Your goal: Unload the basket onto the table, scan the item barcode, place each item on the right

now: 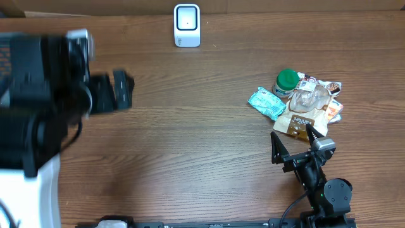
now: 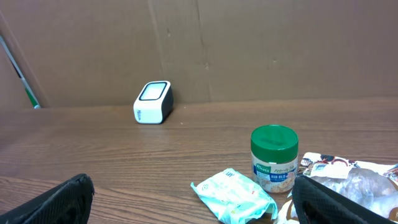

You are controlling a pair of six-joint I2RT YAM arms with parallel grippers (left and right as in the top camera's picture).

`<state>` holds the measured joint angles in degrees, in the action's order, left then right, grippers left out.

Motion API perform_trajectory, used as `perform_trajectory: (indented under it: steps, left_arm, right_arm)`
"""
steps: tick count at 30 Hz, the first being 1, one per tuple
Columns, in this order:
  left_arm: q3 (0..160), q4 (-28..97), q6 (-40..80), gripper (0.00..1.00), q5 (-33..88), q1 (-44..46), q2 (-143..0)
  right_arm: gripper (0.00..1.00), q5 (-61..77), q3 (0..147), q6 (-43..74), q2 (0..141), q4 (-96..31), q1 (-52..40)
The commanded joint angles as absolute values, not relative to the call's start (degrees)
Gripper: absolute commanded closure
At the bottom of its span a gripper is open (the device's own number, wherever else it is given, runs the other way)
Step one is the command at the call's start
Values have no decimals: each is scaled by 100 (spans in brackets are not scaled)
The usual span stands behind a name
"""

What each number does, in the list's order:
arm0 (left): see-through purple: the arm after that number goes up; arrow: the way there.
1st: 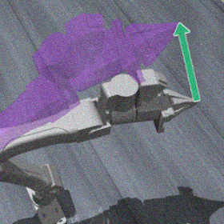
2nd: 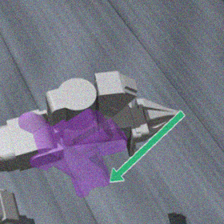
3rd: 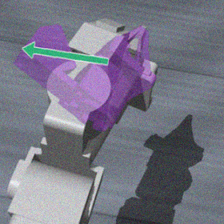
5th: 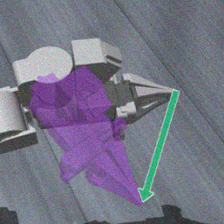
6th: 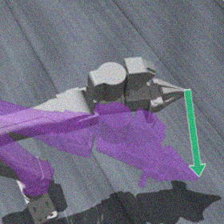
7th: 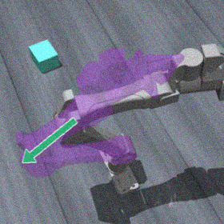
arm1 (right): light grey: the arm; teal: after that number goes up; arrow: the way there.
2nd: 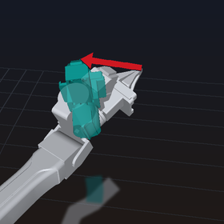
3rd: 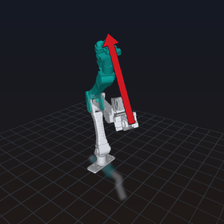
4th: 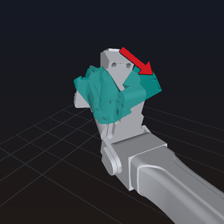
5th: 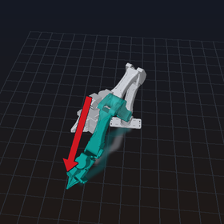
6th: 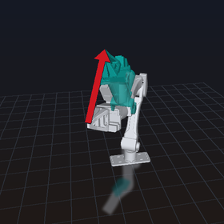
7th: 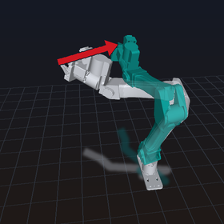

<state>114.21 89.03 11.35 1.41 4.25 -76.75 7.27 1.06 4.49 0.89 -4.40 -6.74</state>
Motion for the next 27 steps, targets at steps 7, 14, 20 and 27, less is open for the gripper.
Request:
perform_trajectory:
  steps: [7,14,20,27]
  left_arm:
    - [8431,6864,731,0,-45,471,-5876]
    - [5911,4294,368,0,-45,475,-4316]
    - [3701,1988,-183,0,-47,475,-3011]
    - [1800,587,-174,0,1,495,-1632]
  right_arm:
    - [0,738,47,464,16,-419,-679]
    - [0,738,47,464,16,-419,-679]
    - [0,738,47,462,16,-419,-679]
    - [0,738,47,464,16,-419,-679]
